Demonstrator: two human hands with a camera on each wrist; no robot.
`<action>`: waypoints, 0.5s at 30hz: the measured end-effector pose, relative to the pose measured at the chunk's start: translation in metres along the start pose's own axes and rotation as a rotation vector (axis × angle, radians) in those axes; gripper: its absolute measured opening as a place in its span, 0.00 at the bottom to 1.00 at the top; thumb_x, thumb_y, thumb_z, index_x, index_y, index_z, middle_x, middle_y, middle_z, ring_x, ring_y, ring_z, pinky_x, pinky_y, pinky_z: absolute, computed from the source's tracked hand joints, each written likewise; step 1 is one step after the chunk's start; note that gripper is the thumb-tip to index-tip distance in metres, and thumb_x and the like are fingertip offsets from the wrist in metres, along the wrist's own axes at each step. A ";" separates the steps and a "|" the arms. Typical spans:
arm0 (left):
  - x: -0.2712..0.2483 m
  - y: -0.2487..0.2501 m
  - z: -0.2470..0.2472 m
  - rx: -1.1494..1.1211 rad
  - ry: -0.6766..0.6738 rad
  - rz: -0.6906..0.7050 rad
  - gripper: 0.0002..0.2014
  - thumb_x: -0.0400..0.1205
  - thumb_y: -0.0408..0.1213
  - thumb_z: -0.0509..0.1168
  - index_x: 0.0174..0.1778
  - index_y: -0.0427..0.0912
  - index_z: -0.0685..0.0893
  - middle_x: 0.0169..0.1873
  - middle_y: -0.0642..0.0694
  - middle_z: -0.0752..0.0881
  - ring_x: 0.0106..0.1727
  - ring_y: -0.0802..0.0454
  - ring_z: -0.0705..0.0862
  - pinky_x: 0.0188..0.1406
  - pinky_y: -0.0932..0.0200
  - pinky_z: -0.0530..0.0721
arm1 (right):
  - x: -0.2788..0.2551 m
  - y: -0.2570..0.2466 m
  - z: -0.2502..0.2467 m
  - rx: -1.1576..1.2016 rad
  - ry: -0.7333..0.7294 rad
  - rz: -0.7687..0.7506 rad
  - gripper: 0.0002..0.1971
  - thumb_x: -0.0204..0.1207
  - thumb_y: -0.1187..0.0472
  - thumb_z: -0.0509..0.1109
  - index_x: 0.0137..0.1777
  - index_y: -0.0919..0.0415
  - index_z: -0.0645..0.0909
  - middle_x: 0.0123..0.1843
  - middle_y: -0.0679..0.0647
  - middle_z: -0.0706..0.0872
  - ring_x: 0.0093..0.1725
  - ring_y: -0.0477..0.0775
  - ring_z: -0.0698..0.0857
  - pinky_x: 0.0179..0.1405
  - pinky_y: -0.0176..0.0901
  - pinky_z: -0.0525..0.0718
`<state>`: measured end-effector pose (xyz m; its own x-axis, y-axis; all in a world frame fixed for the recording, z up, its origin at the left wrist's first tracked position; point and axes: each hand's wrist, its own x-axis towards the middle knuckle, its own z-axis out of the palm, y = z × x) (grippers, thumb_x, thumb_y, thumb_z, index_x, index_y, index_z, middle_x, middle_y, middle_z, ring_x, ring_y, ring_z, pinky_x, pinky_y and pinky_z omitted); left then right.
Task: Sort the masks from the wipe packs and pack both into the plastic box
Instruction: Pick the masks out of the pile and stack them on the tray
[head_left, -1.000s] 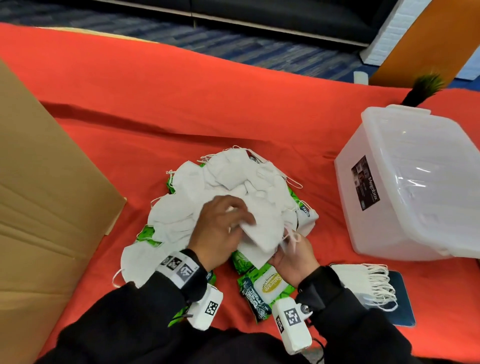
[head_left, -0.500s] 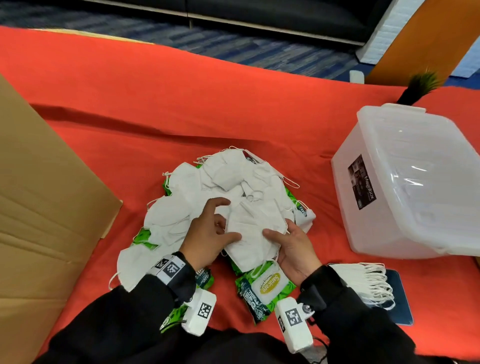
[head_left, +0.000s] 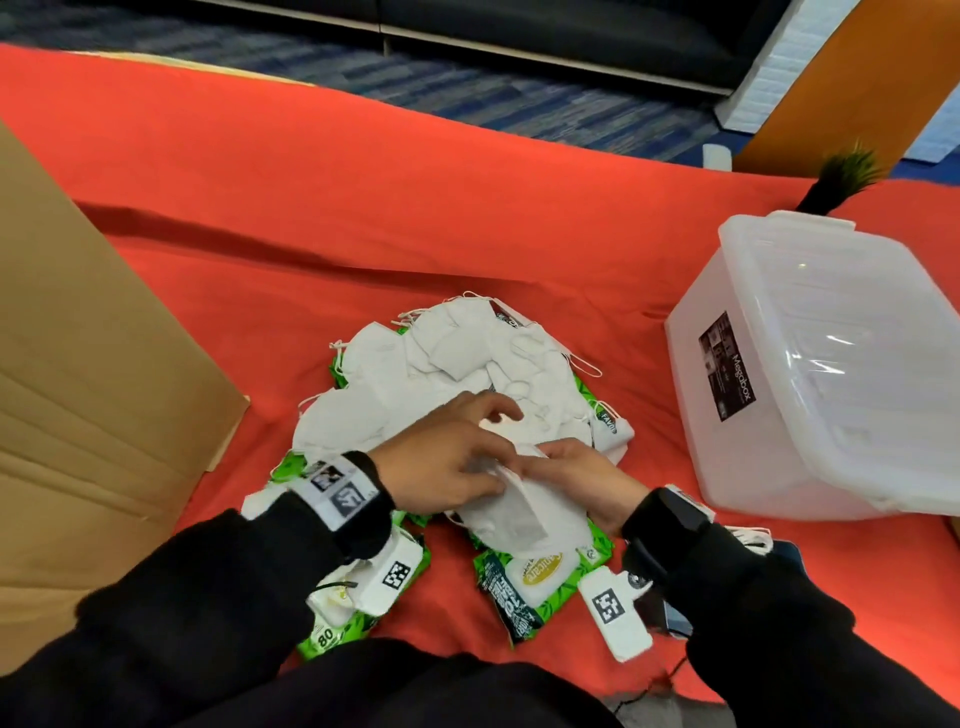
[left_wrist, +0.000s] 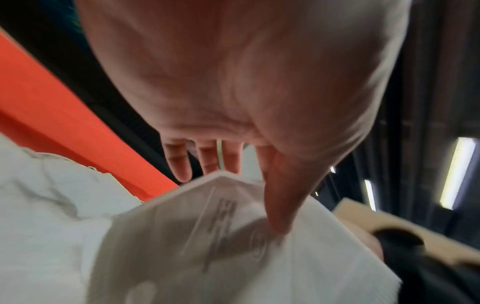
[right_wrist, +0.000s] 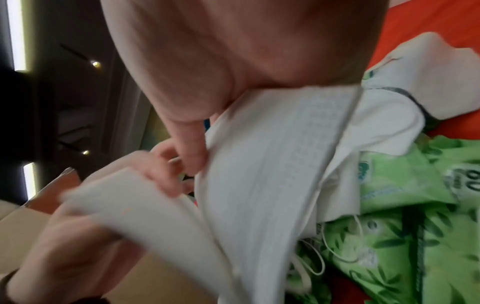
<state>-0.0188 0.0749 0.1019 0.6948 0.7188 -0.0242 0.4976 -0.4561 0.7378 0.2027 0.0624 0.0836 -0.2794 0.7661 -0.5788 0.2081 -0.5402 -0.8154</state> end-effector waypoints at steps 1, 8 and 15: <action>0.005 0.001 0.008 -0.003 0.002 0.019 0.10 0.78 0.43 0.72 0.54 0.56 0.89 0.73 0.54 0.74 0.72 0.58 0.74 0.73 0.61 0.70 | 0.000 -0.005 0.002 -0.034 0.001 -0.014 0.20 0.74 0.47 0.78 0.48 0.67 0.89 0.48 0.65 0.91 0.48 0.62 0.88 0.53 0.56 0.82; 0.001 -0.019 0.030 -0.344 0.369 -0.315 0.20 0.74 0.42 0.80 0.59 0.59 0.83 0.46 0.54 0.85 0.48 0.61 0.83 0.49 0.66 0.78 | -0.002 0.005 -0.001 0.470 0.114 0.071 0.26 0.74 0.44 0.76 0.62 0.65 0.88 0.60 0.67 0.90 0.55 0.62 0.90 0.56 0.54 0.86; -0.008 -0.023 0.059 -0.352 0.364 -0.369 0.09 0.80 0.53 0.74 0.51 0.55 0.85 0.45 0.59 0.90 0.48 0.65 0.87 0.46 0.59 0.82 | -0.008 0.032 0.022 0.442 0.039 -0.117 0.24 0.75 0.82 0.68 0.70 0.65 0.81 0.64 0.67 0.89 0.65 0.68 0.88 0.64 0.62 0.87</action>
<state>-0.0058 0.0486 0.0452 0.2574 0.9570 -0.1340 0.4273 0.0116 0.9040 0.1911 0.0312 0.0619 -0.2396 0.8389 -0.4888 -0.2452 -0.5394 -0.8056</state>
